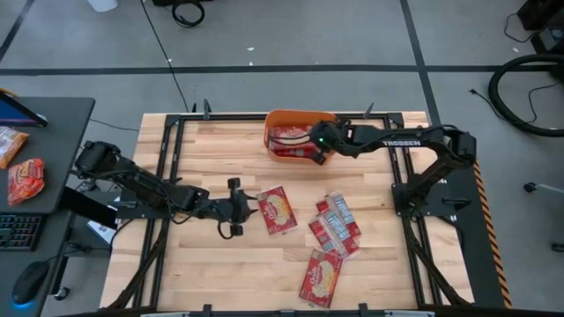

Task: Sort popcorn bags into baskets
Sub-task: Put the red popcorn bag into the orange bin

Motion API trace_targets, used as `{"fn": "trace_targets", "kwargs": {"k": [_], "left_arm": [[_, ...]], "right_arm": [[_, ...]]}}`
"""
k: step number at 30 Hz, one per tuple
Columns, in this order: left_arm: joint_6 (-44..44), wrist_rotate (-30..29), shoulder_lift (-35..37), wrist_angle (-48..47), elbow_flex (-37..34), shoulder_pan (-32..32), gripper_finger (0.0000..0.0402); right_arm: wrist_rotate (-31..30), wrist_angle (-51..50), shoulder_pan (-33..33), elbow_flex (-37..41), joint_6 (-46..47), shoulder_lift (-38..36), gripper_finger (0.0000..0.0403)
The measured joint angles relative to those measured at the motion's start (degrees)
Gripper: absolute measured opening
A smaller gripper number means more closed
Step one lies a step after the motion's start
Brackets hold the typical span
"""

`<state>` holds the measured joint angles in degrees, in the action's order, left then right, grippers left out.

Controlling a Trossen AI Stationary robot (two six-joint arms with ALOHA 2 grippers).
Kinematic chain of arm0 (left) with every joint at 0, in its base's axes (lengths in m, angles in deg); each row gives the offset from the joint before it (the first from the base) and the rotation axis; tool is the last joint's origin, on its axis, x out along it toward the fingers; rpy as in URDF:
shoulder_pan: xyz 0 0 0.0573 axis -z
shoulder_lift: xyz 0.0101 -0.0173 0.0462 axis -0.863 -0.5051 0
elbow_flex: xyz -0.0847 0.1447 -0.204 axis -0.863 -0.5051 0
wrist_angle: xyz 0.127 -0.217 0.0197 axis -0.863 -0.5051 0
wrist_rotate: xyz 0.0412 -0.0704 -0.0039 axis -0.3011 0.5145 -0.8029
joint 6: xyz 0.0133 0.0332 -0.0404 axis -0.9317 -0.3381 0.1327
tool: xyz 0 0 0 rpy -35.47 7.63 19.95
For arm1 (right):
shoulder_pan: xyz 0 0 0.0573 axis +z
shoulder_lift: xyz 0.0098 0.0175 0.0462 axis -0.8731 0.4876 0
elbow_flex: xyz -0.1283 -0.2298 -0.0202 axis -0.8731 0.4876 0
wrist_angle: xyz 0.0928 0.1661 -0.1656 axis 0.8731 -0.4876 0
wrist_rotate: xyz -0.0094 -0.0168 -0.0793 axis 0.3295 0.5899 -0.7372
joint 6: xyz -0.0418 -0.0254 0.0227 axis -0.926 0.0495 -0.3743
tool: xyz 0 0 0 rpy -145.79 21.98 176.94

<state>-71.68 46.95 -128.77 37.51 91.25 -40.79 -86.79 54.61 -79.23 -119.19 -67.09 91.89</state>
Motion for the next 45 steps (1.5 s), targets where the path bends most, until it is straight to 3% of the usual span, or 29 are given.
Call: {"fn": "trace_targets", "kwargs": {"k": [9,20,31,35,42,45], "left_arm": [[-15.36,-2.35,-9.39,0.38,0.29,0.71,0.0172],[-33.38,-7.59,-16.84,0.73,3.13,-0.28,0.0172],[-37.29,-4.56,-19.77,2.19,3.34,-4.91,0.0167],[-39.17,-1.69,-19.85,2.39,3.30,-5.62,0.0127],[-35.62,1.31,-19.89,2.17,3.19,-6.67,0.0017],[-31.06,1.36,-19.63,2.85,3.39,-6.62,0.0008]], "right_arm": [[7.95,-4.87,3.42,0.00,3.53,-5.64,0.0089],[7.61,-2.38,15.24,0.00,3.35,-8.96,0.0089],[7.59,2.68,24.39,0.00,3.31,-8.98,0.0088],[7.53,3.77,26.29,0.00,2.97,-8.98,0.0087],[7.46,5.28,28.06,0.00,2.89,-8.96,0.0087],[7.79,8.80,29.23,0.94,1.48,-8.96,0.0087]]}}
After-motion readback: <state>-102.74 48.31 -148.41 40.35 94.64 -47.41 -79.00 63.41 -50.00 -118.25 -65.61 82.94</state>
